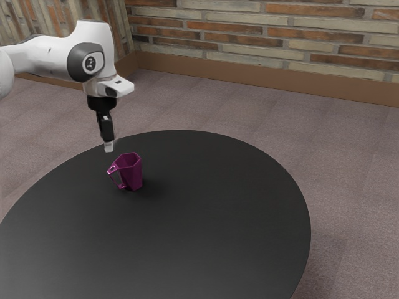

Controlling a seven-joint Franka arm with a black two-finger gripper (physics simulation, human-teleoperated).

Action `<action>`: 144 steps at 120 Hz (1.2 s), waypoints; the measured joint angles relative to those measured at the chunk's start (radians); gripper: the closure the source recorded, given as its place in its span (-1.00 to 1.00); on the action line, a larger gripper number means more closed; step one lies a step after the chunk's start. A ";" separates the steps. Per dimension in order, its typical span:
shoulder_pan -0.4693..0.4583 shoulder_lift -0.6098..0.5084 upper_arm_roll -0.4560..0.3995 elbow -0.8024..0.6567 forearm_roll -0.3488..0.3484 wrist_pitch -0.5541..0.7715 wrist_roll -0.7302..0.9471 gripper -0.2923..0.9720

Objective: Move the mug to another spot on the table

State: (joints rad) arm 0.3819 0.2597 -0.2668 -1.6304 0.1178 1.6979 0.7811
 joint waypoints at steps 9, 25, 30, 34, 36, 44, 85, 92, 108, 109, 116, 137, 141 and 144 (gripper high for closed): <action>0.024 0.032 0.000 -0.005 -0.012 0.002 0.004 -0.54; 0.065 0.092 0.000 -0.008 -0.047 0.029 0.009 -0.54; 0.078 0.105 0.000 -0.013 -0.054 0.044 0.010 -0.54; 0.085 0.113 0.000 -0.020 -0.060 0.059 0.011 -0.54; 0.088 0.117 0.000 -0.022 -0.062 0.068 0.012 -0.54; 0.094 0.142 0.000 -0.030 -0.075 0.107 0.014 -0.54; 0.097 0.234 0.030 -0.031 -0.096 0.288 0.021 -0.54; 0.096 0.253 0.032 -0.030 -0.097 0.310 0.023 -0.54; 0.098 0.274 0.034 -0.031 -0.106 0.349 0.025 -0.51; 0.098 0.275 0.034 -0.031 -0.106 0.351 0.025 -0.50; 0.098 0.281 0.034 -0.031 -0.109 0.362 0.026 -0.42; 0.100 0.295 0.036 -0.033 -0.129 0.386 0.027 -0.10; 0.100 0.298 0.036 -0.033 -0.133 0.389 0.027 -0.04; 0.100 0.300 0.036 -0.033 -0.135 0.391 0.028 0.00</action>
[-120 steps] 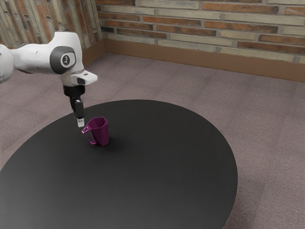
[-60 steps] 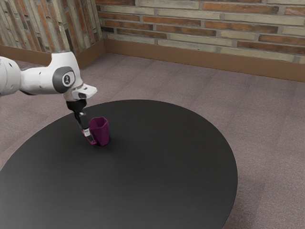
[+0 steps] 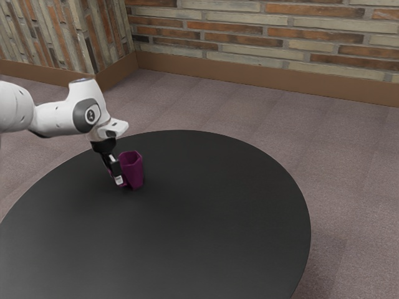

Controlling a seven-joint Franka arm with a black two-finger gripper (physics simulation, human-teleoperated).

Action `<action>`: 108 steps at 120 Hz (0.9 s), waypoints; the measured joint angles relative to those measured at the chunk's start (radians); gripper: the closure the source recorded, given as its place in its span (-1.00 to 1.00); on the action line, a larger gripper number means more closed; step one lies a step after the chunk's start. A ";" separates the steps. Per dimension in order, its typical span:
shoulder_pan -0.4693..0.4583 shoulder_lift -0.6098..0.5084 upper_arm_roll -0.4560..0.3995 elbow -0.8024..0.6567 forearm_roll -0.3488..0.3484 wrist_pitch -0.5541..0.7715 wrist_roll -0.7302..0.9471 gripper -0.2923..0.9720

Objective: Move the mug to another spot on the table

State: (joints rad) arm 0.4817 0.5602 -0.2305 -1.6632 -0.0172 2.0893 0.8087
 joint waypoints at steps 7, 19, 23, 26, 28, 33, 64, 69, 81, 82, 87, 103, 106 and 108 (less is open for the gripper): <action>0.000 0.002 0.000 0.000 -0.004 0.006 0.000 0.07; 0.000 0.003 0.000 -0.001 -0.013 0.019 -0.002 0.12; 0.001 0.003 0.000 -0.002 -0.014 0.025 -0.002 0.16; 0.001 0.003 0.000 -0.002 -0.015 0.030 -0.003 0.19; 0.002 0.003 0.000 -0.003 -0.016 0.033 -0.003 0.23; 0.002 0.003 0.000 -0.003 -0.017 0.042 -0.004 0.26; 0.031 -0.028 -0.045 -0.065 -0.010 0.148 -0.011 0.43; 0.038 -0.042 -0.058 -0.081 -0.007 0.171 -0.013 0.45; 0.073 -0.073 -0.108 -0.124 0.002 0.228 -0.018 0.46; 0.074 -0.076 -0.111 -0.127 0.002 0.232 -0.018 0.44; 0.082 -0.093 -0.124 -0.143 0.002 0.251 -0.019 0.48; 0.134 -0.129 -0.201 -0.200 0.008 0.303 -0.025 0.59; 0.150 -0.136 -0.223 -0.214 0.009 0.312 -0.027 0.60; 0.157 -0.141 -0.234 -0.221 0.010 0.318 -0.028 0.60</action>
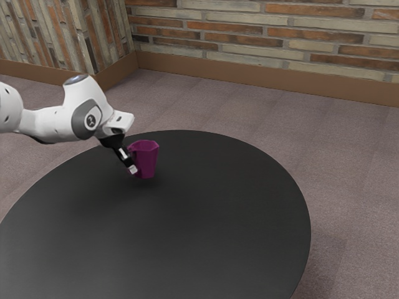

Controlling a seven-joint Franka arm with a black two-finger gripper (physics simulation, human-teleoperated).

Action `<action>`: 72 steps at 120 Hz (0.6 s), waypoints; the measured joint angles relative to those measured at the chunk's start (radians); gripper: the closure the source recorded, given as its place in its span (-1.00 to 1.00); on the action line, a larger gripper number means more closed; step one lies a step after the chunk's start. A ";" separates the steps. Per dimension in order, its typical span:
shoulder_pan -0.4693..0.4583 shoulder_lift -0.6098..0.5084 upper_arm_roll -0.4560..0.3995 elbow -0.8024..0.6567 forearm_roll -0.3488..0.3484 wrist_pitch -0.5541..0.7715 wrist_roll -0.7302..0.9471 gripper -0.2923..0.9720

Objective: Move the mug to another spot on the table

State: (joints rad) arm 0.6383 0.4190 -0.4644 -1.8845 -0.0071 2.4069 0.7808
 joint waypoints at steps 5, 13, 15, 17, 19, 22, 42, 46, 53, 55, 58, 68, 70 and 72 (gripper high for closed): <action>0.017 -0.015 -0.028 -0.022 0.002 0.012 -0.003 0.61; 0.097 -0.045 -0.120 -0.074 0.004 0.027 -0.007 0.62; 0.112 -0.056 -0.137 -0.089 0.004 0.031 -0.008 0.62; 0.124 -0.068 -0.151 -0.104 0.005 0.034 -0.010 0.62; 0.133 -0.079 -0.165 -0.117 0.005 0.037 -0.011 0.63; 0.141 -0.091 -0.181 -0.133 0.005 0.040 -0.012 0.63; 0.203 -0.132 -0.262 -0.232 0.004 0.056 -0.020 0.63; 0.246 -0.133 -0.307 -0.248 0.004 0.058 -0.021 0.63; 0.313 -0.135 -0.379 -0.278 0.003 0.063 -0.022 0.63; 0.330 -0.135 -0.398 -0.286 0.003 0.065 -0.023 0.63; 0.352 -0.136 -0.424 -0.298 0.004 0.068 -0.024 0.63; 0.399 -0.136 -0.483 -0.330 0.004 0.076 -0.026 0.63; 0.412 -0.136 -0.497 -0.337 0.004 0.078 -0.027 0.63; 0.427 -0.136 -0.512 -0.343 0.004 0.079 -0.027 0.63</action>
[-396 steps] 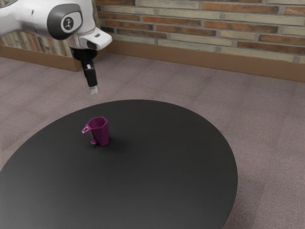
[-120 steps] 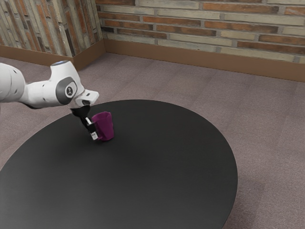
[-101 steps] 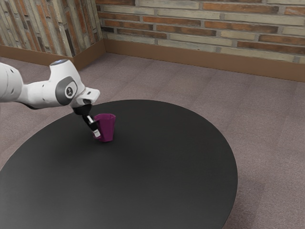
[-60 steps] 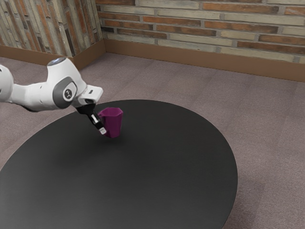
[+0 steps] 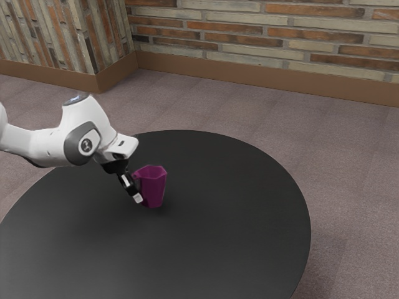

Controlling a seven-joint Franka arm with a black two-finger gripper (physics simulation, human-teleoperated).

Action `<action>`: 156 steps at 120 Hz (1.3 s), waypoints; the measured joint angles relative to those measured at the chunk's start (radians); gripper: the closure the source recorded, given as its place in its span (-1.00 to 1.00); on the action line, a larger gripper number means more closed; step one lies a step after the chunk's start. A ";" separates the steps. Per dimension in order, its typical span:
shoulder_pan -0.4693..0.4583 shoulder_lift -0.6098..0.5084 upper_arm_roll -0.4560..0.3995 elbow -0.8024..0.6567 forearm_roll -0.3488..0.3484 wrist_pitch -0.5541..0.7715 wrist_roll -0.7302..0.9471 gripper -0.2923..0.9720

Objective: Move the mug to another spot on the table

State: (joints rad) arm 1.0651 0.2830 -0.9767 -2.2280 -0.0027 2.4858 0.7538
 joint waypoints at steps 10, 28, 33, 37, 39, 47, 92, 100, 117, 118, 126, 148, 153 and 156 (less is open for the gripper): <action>0.088 0.001 -0.090 -0.036 -0.001 0.006 -0.002 0.64; 0.154 0.003 -0.159 -0.085 0.000 0.013 -0.006 0.64; 0.182 0.004 -0.182 -0.092 0.001 0.014 -0.007 0.63; 0.193 0.006 -0.191 -0.096 0.002 0.015 -0.008 0.64; 0.196 0.006 -0.194 -0.097 0.002 0.016 -0.008 0.63; 0.202 0.009 -0.199 -0.098 -0.001 0.014 -0.006 0.47; 0.330 0.002 -0.291 -0.095 -0.016 -0.005 0.042 -0.36; 0.395 0.001 -0.361 -0.093 -0.016 -0.007 0.049 -0.41; 0.472 0.003 -0.460 -0.086 -0.017 -0.011 0.063 -0.47; 0.478 0.003 -0.467 -0.085 -0.017 -0.011 0.064 -0.47; 0.520 0.003 -0.522 -0.077 -0.016 -0.013 0.069 -0.49; 0.534 0.001 -0.571 0.026 0.012 -0.039 0.080 -0.52; 0.533 -0.001 -0.573 0.054 0.023 -0.054 0.082 -0.52; 0.532 -0.001 -0.573 0.074 0.036 -0.068 0.081 -0.52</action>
State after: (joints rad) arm 1.5973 0.2818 -1.5498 -2.1535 0.0331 2.4178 0.8349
